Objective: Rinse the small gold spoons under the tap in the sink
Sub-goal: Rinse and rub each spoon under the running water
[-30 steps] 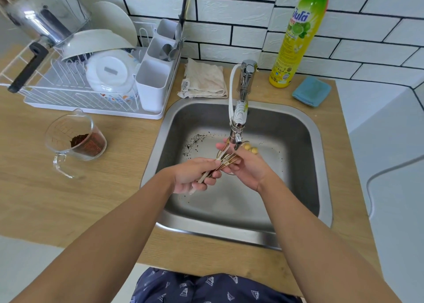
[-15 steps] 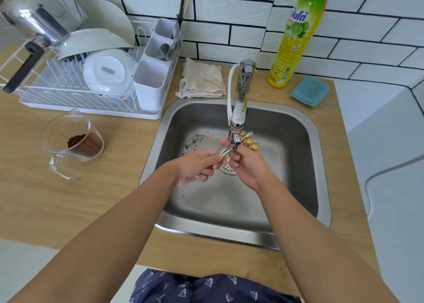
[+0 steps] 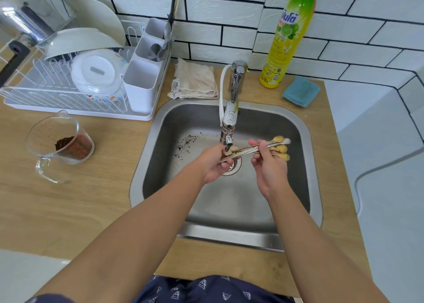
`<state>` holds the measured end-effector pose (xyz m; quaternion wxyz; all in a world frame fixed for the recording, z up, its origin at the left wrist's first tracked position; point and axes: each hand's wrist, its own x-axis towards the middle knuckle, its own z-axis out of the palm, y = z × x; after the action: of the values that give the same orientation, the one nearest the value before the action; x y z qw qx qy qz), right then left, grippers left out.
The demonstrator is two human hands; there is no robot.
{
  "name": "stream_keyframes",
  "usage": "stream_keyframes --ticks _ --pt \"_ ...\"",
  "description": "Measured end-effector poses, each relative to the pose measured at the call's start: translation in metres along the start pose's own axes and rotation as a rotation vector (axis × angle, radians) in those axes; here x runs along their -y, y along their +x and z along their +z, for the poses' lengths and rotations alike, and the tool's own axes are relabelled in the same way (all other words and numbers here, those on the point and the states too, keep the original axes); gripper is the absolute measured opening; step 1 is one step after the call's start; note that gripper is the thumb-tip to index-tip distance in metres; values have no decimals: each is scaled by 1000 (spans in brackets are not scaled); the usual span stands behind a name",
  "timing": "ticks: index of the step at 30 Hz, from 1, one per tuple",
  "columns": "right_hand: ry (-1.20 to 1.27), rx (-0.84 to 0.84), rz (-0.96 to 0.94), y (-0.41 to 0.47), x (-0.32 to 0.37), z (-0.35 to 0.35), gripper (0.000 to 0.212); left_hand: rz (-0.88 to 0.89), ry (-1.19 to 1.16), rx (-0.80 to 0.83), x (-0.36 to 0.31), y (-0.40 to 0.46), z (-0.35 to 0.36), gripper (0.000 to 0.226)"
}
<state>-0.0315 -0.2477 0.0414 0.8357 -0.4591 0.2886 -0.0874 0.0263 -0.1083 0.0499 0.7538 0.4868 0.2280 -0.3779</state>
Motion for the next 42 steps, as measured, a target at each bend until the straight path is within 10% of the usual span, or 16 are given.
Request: stream_keyframes --ticks 11,26,29,34,42 --pt "97 122 140 6 12 -8 11 70 316 269 -10 -13 -11 32" --pt "98 35 265 -7 -13 39 22 1220 1262 -27 6 -31 -57 19" --pt "4 57 248 -6 -13 34 26 1068 1234 41 7 -33 -64 23" --pt "-107 117 163 2 -7 28 17 215 475 166 -13 -34 -50 38" --pt "-269 372 261 5 14 18 30 -121 852 439 -36 -23 -24 35"
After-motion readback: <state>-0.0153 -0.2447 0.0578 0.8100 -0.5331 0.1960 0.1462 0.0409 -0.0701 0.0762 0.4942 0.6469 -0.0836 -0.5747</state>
